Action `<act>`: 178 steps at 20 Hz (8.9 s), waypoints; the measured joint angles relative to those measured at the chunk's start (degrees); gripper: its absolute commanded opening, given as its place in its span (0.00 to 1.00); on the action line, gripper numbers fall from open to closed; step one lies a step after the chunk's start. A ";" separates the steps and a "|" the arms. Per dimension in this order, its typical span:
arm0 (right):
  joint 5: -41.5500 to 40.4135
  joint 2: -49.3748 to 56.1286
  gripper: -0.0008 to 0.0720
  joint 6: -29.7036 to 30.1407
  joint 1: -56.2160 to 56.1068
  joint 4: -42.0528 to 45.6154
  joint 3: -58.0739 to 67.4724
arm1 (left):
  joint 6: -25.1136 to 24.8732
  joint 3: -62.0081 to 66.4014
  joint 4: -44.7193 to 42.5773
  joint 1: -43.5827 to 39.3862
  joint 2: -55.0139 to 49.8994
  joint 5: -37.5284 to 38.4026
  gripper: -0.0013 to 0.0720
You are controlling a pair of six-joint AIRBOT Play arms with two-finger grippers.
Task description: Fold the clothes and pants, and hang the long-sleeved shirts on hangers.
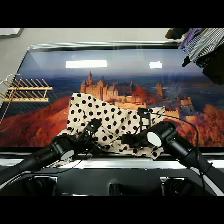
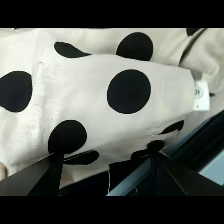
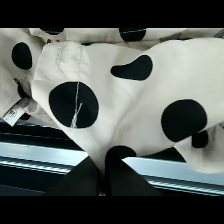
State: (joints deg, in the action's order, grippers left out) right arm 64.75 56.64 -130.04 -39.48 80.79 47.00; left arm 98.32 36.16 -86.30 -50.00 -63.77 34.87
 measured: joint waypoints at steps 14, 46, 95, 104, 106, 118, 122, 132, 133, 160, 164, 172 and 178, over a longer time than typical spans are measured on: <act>1.07 0.00 0.05 0.02 0.00 -1.14 0.02 | -3.13 12.83 9.60 7.21 -3.37 10.80 0.69; 6.88 -0.13 0.05 -0.20 0.00 1.51 0.26 | -13.75 17.81 14.45 8.92 -7.06 25.97 0.71; -11.93 9.38 0.05 -13.27 -0.02 9.79 3.06 | -8.35 26.29 32.15 26.47 -19.32 24.85 0.30; -10.34 12.61 0.05 -12.59 -0.02 9.64 5.55 | -10.84 26.75 22.56 31.74 -12.76 28.28 0.75; -9.64 12.68 0.05 -12.35 0.00 9.64 5.70 | -10.69 21.75 19.32 30.53 -6.86 27.52 0.75; -7.93 12.72 0.05 -12.00 0.00 6.21 5.81 | 5.95 9.42 6.14 11.65 -6.99 8.20 0.69; -7.56 12.72 0.05 -12.00 0.00 4.83 5.81 | 8.66 9.27 5.11 12.17 -9.97 4.83 0.39; 8.90 11.72 0.05 -4.98 4.22 4.02 18.73 | 4.07 29.00 6.78 18.58 -10.19 28.28 0.05; 11.69 11.63 0.05 -3.48 5.03 4.04 21.70 | 3.23 33.31 6.93 19.45 -9.90 33.68 0.05; 18.88 10.56 0.05 2.29 6.95 9.05 33.44 | 15.50 37.99 17.46 20.90 -7.48 45.27 0.11; 10.78 14.36 0.05 0.92 6.95 6.51 28.26 | 14.51 34.16 19.39 21.09 -10.56 36.54 0.43; 9.25 14.86 0.05 1.44 6.95 4.20 26.56 | 9.49 32.37 13.60 36.41 -5.40 36.44 0.86; 11.87 13.11 0.05 2.47 6.95 3.93 26.47 | -0.55 31.06 2.89 64.92 1.31 38.27 0.86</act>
State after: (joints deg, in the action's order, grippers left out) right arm 76.62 69.76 -127.57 -32.53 84.73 73.47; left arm 97.78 67.22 -83.42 14.92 -62.46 73.14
